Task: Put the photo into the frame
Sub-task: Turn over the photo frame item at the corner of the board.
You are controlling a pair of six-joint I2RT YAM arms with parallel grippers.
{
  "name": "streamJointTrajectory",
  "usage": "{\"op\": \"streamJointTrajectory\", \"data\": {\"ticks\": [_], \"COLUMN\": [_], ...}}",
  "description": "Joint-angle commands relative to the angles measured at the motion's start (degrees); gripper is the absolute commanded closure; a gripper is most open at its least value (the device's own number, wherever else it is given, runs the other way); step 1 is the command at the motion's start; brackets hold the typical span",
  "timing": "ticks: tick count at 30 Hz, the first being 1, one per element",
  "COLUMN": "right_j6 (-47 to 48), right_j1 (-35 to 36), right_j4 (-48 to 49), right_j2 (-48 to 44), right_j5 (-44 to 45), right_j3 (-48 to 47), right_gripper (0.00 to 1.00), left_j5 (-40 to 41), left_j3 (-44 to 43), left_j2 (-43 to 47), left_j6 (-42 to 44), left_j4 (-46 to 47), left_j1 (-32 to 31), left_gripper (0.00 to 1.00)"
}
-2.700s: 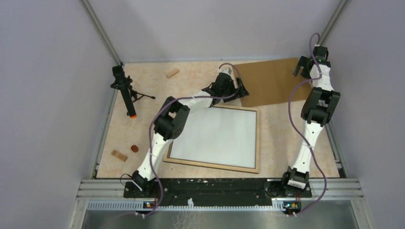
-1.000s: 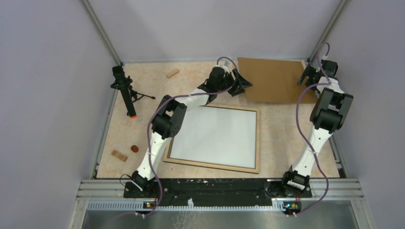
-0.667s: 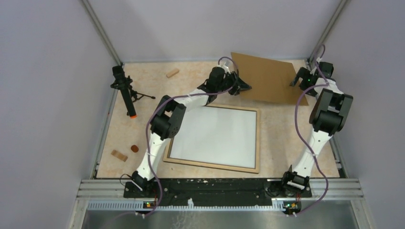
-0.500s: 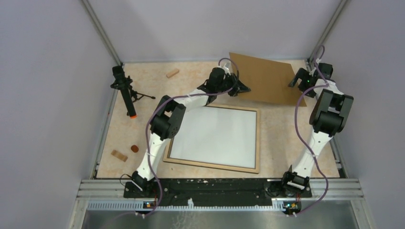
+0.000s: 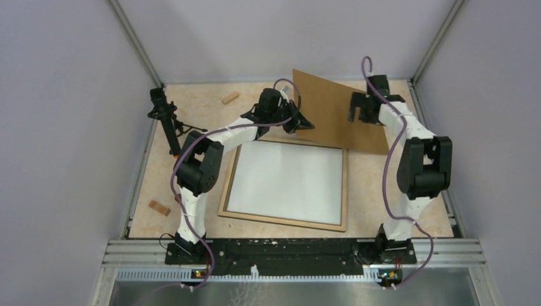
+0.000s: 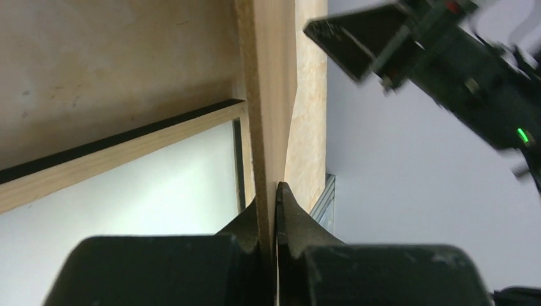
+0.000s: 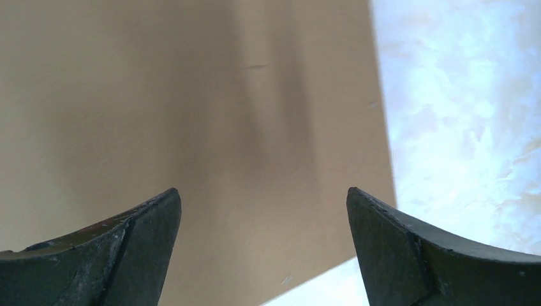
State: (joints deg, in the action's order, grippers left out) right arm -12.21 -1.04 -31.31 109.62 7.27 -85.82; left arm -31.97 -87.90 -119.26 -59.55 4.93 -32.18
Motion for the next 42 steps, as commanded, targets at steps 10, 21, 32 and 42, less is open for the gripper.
{"op": "streamJointTrajectory", "data": {"ticks": [10,21,32,42], "right_j6": [35.0,50.3,59.5,59.1], "right_j1": [44.4,47.5,47.9,47.6], "right_j4": [21.7,44.5,77.1,75.8], "right_j2": [-35.3,-32.3,-22.8,-27.4], "right_j5": [17.2,24.8,43.6,44.6], "right_j3": [30.5,44.9,51.5,50.8], "right_gripper": [0.01,0.06,0.39,1.0], "left_j5": [-6.3,-7.4,-8.8,-14.0], "left_j3": [3.2,8.4,9.2,7.2], "left_j2": [7.7,13.0,15.6,19.3], "left_j6": [3.1,0.4,-2.3,1.4], "left_j4": [-3.5,-1.8,-2.4,-1.0], "left_j1": [3.7,4.0,4.6,5.9], "left_gripper": [0.95,0.95,0.95,0.53]}}
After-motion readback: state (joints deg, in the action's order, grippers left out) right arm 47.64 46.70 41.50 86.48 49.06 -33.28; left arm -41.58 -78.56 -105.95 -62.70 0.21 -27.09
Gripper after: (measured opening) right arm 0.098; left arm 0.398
